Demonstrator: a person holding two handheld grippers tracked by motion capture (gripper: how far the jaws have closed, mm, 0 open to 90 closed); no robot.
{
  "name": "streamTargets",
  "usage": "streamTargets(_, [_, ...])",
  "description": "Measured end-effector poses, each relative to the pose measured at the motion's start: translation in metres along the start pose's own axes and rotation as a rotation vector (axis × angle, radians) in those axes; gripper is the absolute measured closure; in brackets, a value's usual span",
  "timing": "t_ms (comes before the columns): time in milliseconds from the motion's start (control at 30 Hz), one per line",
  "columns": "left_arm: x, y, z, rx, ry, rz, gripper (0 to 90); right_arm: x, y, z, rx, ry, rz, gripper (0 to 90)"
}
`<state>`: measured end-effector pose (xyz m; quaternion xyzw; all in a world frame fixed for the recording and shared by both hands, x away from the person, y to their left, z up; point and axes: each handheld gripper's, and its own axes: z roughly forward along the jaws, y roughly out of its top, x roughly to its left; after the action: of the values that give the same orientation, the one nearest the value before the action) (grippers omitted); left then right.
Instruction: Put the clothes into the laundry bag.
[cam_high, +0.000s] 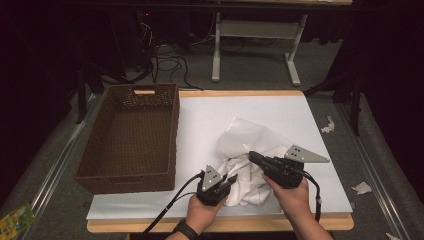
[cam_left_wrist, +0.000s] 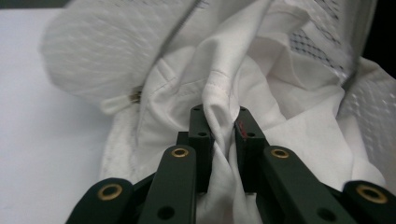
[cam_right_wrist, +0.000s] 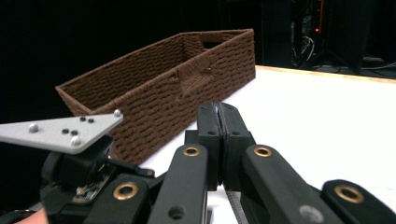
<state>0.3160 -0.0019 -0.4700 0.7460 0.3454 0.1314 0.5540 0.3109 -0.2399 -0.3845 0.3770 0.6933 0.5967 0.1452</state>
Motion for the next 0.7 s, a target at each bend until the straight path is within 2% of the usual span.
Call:
streamTargets(100, [0.016,0.013,-0.016,-0.036,0.059,0.01,81.1,0.003,0.003,0.002,-0.018,0.004,0.001,90.0])
streamTargets(133, [0.016,0.013,-0.016,-0.036,0.059,0.01,81.1,0.003,0.003,0.002,-0.018,0.004,0.001,90.0])
streamTargets(167, [0.021,0.018,-0.021,-0.045,0.071,0.007,81.1,0.003,0.003,0.003,-0.021,0.004,-0.002,90.0])
streamTargets(267, [0.028,0.027,-0.029,-0.054,0.086,0.013,81.1,0.001,0.001,0.006,0.0,-0.024,-0.009,90.0])
streamTargets(367, [0.023,0.034,-0.031,-0.065,0.072,0.029,81.2,0.0,-0.001,0.008,0.014,-0.042,-0.014,90.0])
streamTargets(467, [0.007,0.038,-0.027,-0.076,0.042,0.06,81.1,-0.001,-0.003,0.01,0.027,-0.056,-0.025,90.0])
streamTargets(500, [-0.003,0.041,-0.022,-0.079,0.018,0.071,81.1,-0.001,-0.004,0.011,0.031,-0.062,-0.026,90.0])
streamTargets(533, [-0.003,0.041,-0.022,-0.079,0.018,0.071,81.1,-0.002,-0.004,0.011,0.032,-0.063,-0.028,90.0])
streamTargets(567, [-0.01,0.043,-0.016,-0.082,0.006,0.086,81.0,-0.001,-0.004,0.01,0.032,-0.065,-0.03,90.0])
streamTargets(667, [-0.013,0.045,-0.006,-0.076,0.0,0.08,81.0,-0.002,-0.004,0.009,0.028,-0.061,-0.029,90.0])
streamTargets(700, [-0.014,0.045,0.006,-0.06,0.0,0.077,80.9,-0.003,-0.004,0.008,0.023,-0.058,-0.022,90.0])
